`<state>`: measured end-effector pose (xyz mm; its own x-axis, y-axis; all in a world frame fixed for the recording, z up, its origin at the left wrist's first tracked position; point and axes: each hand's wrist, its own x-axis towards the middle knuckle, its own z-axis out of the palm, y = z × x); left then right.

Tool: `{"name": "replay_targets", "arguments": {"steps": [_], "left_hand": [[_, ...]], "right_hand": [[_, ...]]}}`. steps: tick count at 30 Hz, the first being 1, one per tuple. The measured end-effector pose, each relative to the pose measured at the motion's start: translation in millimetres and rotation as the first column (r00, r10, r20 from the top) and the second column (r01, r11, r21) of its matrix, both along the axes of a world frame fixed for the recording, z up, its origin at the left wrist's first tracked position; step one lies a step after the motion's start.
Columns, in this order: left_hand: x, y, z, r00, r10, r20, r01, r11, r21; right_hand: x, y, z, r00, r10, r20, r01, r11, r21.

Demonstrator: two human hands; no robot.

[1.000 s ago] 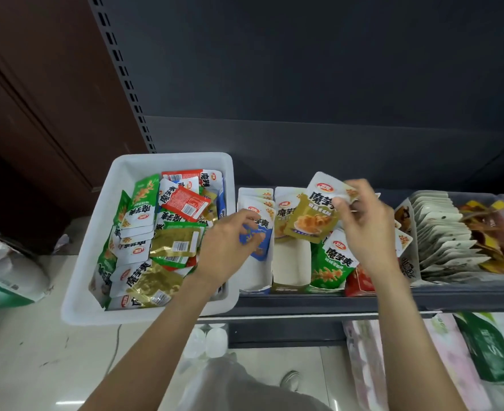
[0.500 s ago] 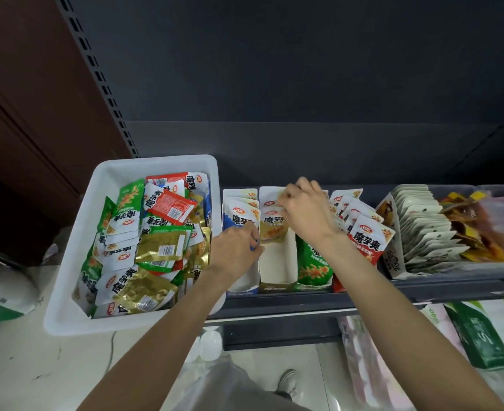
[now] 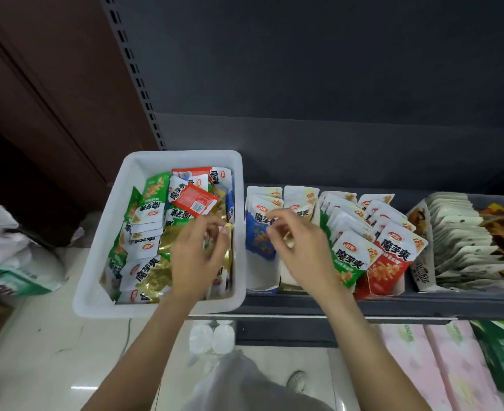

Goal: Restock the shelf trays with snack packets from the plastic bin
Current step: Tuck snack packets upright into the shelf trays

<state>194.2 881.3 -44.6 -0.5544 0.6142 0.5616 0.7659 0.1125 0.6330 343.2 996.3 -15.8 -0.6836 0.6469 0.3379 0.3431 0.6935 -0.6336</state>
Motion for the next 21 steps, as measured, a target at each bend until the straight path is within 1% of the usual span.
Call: {"name": "replay_targets", "arguments": {"steps": [1, 2, 4, 7, 10, 12, 13, 15, 16, 18, 19, 21], "left_hand": [[-13.7, -11.9, -2.6, 0.998, 0.008, -0.059, -0.009, 1.000, -0.023], [-28.9, -23.4, -8.0, 0.994, 0.016, -0.109, -0.026, 0.996, -0.085], [-58.2, -42.7, -22.0, 0.988, 0.028, -0.152, -0.071, 0.956, -0.283], [-88.1, -60.9, -41.6, 0.991, 0.076, -0.113, -0.127, 0.810, -0.573], [-96.3, -67.3, -46.9, 0.996, 0.091, -0.018, -0.076, 0.691, -0.719], [-97.3, -68.2, -47.8, 0.994, 0.105, 0.023, -0.050, 0.640, -0.767], [-98.1, -68.5, -48.3, 0.993, 0.115, 0.031, -0.049, 0.631, -0.775], [-100.8, -69.0, -48.3, 0.991, 0.132, 0.028, -0.063, 0.633, -0.772], [-102.1, -68.9, -48.1, 0.991, 0.135, 0.022, -0.070, 0.638, -0.767], [-103.6, -68.3, -45.7, 0.988, 0.151, 0.019, -0.087, 0.665, -0.741], [-103.5, -68.0, -43.0, 0.983, 0.178, 0.038, -0.097, 0.690, -0.717], [-102.9, -68.3, -37.7, 0.958, 0.251, 0.137, -0.105, 0.753, -0.649]], "right_hand": [[-9.9, -7.2, -1.1, 0.996, 0.076, 0.054, -0.076, 0.997, -0.005], [-21.4, -13.4, -2.3, 0.984, 0.140, 0.107, -0.140, 0.990, -0.012], [-45.5, -22.9, -6.4, 0.947, 0.243, 0.210, -0.247, 0.969, -0.007], [-82.6, -31.7, -20.9, 0.881, 0.337, 0.333, -0.369, 0.929, 0.035], [-120.9, -36.8, -44.2, 0.779, 0.386, 0.494, -0.461, 0.887, 0.034], [-140.6, -38.9, -59.1, 0.695, 0.382, 0.609, -0.506, 0.862, 0.037], [-147.2, -40.8, -63.6, 0.661, 0.382, 0.645, -0.510, 0.860, 0.014], [-152.6, -47.4, -62.0, 0.648, 0.365, 0.669, -0.496, 0.868, 0.006], [-151.8, -51.4, -57.8, 0.652, 0.346, 0.675, -0.509, 0.860, 0.051], [-145.7, -58.8, -44.8, 0.640, 0.313, 0.702, -0.564, 0.811, 0.153], [-140.9, -61.0, -37.4, 0.629, 0.309, 0.714, -0.587, 0.790, 0.175], [-129.2, -62.4, -21.4, 0.614, 0.282, 0.737, -0.604, 0.769, 0.208]]}}
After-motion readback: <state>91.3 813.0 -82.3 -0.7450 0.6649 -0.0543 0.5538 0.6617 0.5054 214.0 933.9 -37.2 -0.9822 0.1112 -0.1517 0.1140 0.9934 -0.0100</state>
